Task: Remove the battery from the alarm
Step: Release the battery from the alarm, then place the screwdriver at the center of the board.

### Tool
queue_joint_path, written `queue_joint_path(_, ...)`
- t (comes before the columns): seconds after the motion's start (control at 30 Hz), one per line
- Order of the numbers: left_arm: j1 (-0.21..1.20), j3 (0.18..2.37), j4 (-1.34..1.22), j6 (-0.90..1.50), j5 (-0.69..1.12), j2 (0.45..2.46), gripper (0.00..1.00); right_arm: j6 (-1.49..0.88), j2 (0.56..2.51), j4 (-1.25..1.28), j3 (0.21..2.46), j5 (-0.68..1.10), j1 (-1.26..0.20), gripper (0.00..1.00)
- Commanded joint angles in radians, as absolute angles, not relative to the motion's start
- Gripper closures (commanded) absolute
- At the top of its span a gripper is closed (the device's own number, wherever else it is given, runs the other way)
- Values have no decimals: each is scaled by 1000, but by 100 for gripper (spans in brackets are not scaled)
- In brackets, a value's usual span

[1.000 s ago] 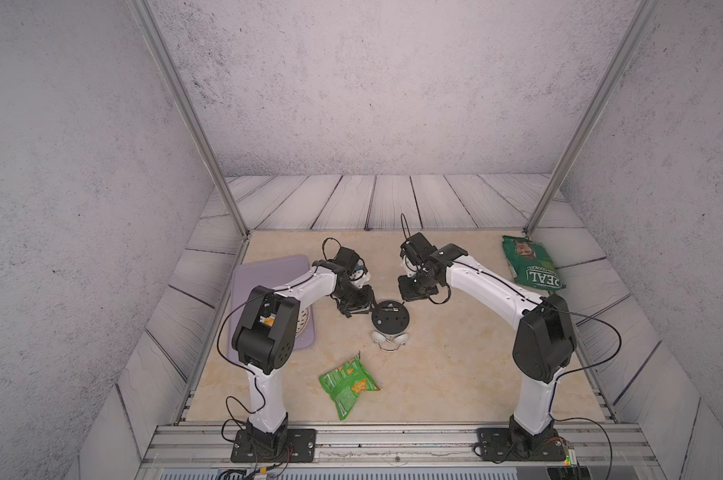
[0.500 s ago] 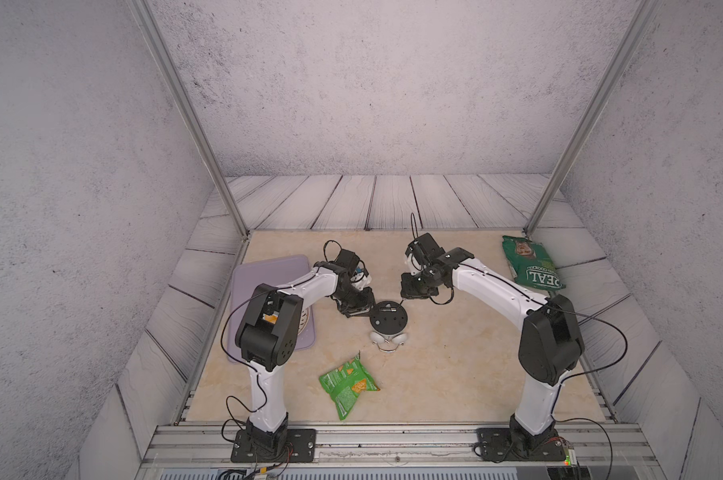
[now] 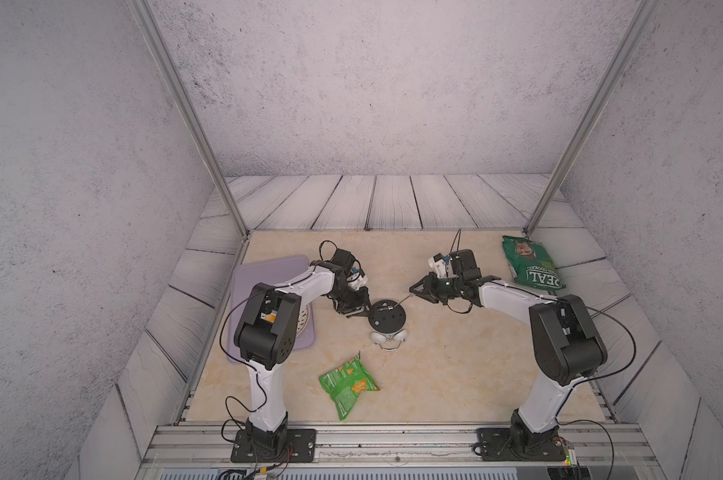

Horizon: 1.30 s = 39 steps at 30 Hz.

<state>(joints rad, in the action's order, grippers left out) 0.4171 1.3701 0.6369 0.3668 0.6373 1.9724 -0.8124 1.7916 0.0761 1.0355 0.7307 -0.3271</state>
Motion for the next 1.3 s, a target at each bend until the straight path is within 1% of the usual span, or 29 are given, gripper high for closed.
queue_joint_path(0.0,449,1359,614,355,610,2007,90,-1055,1872,507,916,911,-343,100)
queue_joint_path(0.2,448,1358,618,356,593,1999,89,-1375,2015,1075,823,951,-303,100)
queue_joint_path(0.27,448,1358,621,355,586,1996,89,-1447,2056,1183,823,957,-303,100)
queue_joint_path(0.33,448,1358,623,353,577,1993,89,-1454,2066,1202,822,956,-302,100)
queue_joint_path(0.57,448,1357,621,354,564,1984,87,-1449,2026,1177,849,993,-303,100)
queue_joint_path(0.7,449,1360,634,346,541,1963,83,-1378,1948,1072,816,978,-272,100)
queue_joint_path(0.87,448,1365,649,332,505,1904,74,-1255,1846,886,744,961,-172,100)
queue_joint_path(1.0,448,1368,667,318,477,1864,62,-1185,1814,783,680,958,-81,100)
queue_joint_path(1.17,449,1374,700,285,432,1837,50,-1075,1799,641,601,925,-19,100)
queue_joint_path(1.27,451,1372,711,275,417,1830,47,-991,1799,514,596,905,-6,93)
